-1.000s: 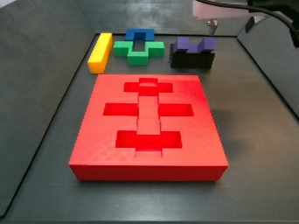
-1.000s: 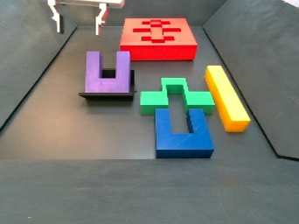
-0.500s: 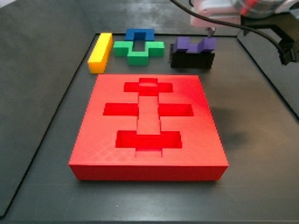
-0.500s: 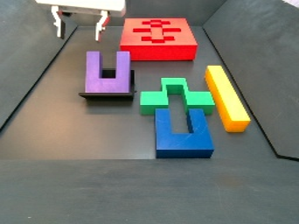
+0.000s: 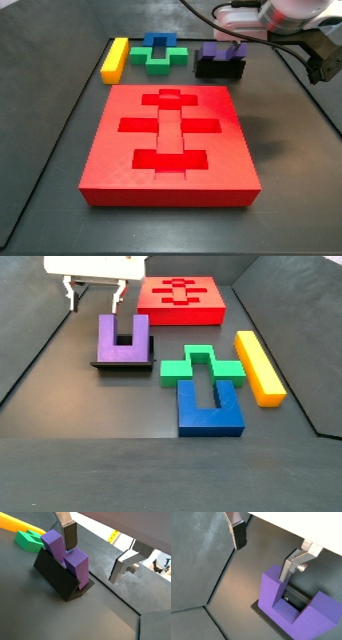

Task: Pick up the purple object. Move up. Place the purple object on the fixture. Regrasp the purple object. Move to above the board. Insert the purple object.
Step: Regrasp the purple object.

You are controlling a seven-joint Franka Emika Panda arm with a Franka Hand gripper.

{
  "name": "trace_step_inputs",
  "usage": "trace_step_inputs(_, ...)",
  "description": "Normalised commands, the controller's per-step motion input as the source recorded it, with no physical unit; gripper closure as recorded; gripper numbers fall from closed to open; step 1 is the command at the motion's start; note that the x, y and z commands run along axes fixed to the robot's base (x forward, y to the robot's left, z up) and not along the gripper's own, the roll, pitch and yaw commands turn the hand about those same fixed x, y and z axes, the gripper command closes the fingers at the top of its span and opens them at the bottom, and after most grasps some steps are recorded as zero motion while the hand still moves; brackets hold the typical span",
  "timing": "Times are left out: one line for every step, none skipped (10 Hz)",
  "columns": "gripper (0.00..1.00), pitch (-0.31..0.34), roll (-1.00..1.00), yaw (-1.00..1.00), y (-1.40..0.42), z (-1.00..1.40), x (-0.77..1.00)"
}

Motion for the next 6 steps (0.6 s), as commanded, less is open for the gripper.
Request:
trace_step_inputs(0.00, 0.000, 0.13, -0.05, 0.20, -0.05, -0.09)
trace_step_inputs(0.00, 0.000, 0.09, -0.04, 0.18, -0.04, -0.13)
trace_step_inputs(0.00, 0.000, 0.04, -0.05, 0.09, -0.05, -0.16)
trace_step_inputs(0.00, 0.000, 0.00, -0.02, 0.00, -0.02, -0.12)
trace_step_inputs(0.00, -0.029, 0.00, 0.00, 0.00, -0.13, -0.03)
trace_step_inputs(0.00, -0.071, 0.14, 0.00, 0.00, -0.26, 0.00)
